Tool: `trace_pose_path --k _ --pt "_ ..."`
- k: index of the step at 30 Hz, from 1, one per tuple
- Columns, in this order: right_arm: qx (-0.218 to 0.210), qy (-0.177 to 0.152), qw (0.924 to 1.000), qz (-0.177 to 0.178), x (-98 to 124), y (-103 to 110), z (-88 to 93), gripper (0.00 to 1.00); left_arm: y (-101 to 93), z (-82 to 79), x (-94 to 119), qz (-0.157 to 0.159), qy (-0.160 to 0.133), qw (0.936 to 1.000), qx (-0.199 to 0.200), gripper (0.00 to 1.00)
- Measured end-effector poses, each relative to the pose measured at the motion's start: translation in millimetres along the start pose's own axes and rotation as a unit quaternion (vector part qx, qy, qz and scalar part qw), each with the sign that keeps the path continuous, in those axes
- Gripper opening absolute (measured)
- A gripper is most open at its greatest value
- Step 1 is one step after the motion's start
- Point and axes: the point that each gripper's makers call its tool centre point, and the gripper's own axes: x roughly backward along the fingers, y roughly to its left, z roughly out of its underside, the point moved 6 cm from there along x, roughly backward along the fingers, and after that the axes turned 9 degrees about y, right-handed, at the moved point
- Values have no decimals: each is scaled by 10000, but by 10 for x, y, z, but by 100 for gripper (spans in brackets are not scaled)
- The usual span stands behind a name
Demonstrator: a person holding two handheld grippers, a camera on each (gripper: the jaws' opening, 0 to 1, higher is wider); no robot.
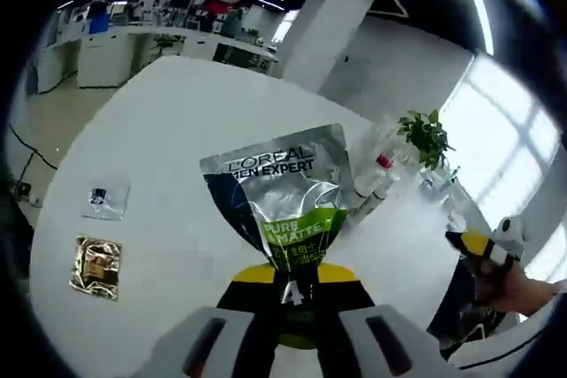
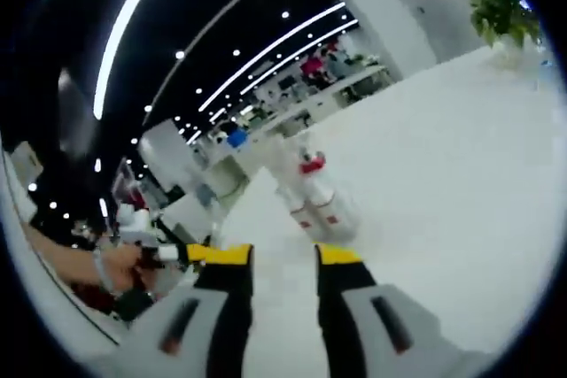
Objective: Arrange the skincare products in the storage area until every visible bottle or jar stands upright without overlapping.
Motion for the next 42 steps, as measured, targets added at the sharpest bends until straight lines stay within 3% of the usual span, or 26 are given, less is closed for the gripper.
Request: trace_pose_path --k 1,3,4,5,9,12,13,15,16,19,22,24,25,26,27,31,34,37,38,39,41,42 --pt "-36 2 9997 -225 -77 86 -33 30 -98 27 77 142 -69 9999 29 11" --pt "-151 181 9945 -1021 -328 411 -90 34 -186 67 160 225 -196 9994 184 11" --pt "-208 241 9929 -1148 -359 466 -86 37 -218 106 199 248 -187 9993 207 11" --pt "-400 430 9869 -1502 -457 638 -79 41 -274 165 252 237 -163 9994 197 11" --pt "-581 924 9705 -2149 -686 1065 13 45 -438 331 390 94 -34 9992 -385 11" --pt "-606 1253 9656 -2198 -779 1196 128 43 -489 421 458 -151 157 9958 -887 11" --pt "-507 1422 9665 -2074 -803 1187 183 41 -501 414 477 -166 65 9967 -790 11" --pt "-241 1633 9658 -2000 -858 1173 260 29 -452 396 546 -288 70 9961 -826 11" --pt "-265 1703 9642 -2014 -884 1173 278 26 -415 367 595 -450 27 9934 -1051 11" --pt "-444 1920 9594 -2016 -985 1190 314 29 -421 309 685 -595 9 9890 -1356 11" --pt "-310 2120 9545 -2074 -1071 1286 323 29 -471 252 745 -806 104 9775 -1948 11" --pt "-324 2172 9540 -2040 -1110 1312 339 22 -496 230 754 -883 120 9707 -2230 11" --pt "-375 2196 9528 -2061 -1128 1323 353 17 -505 221 754 -888 105 9682 -2335 11" --pt "-733 2295 9476 -2096 -1125 1368 360 13 -464 231 755 -1111 219 9647 -2378 12" --pt "-679 2281 9522 -1913 -1146 1339 367 12 -468 232 749 -1098 211 9649 -2378 12" --pt "-442 2147 9578 -1858 -1132 1360 330 9 -426 198 740 -915 68 9645 -2476 14" --pt "-497 2105 9592 -1821 -1113 1288 292 7 -415 148 687 -664 269 9653 -2511 22" --pt "-598 2024 9612 -1779 -1095 1196 229 6 -336 79 657 -454 426 9664 -2495 40" --pt "-648 1995 9611 -1796 -1080 1189 207 6 -334 61 645 -135 435 9708 -2356 45" --pt "-644 1913 9630 -1789 -1063 1187 174 5 -325 44 647 3 428 9707 -2363 51" --pt "-688 1637 9670 -1829 -980 1156 67 5 -253 -61 634 410 142 9731 -2261 60" --pt "-699 1535 9685 -1830 -950 1141 35 5 -225 -81 630 594 145 9768 -2055 66"
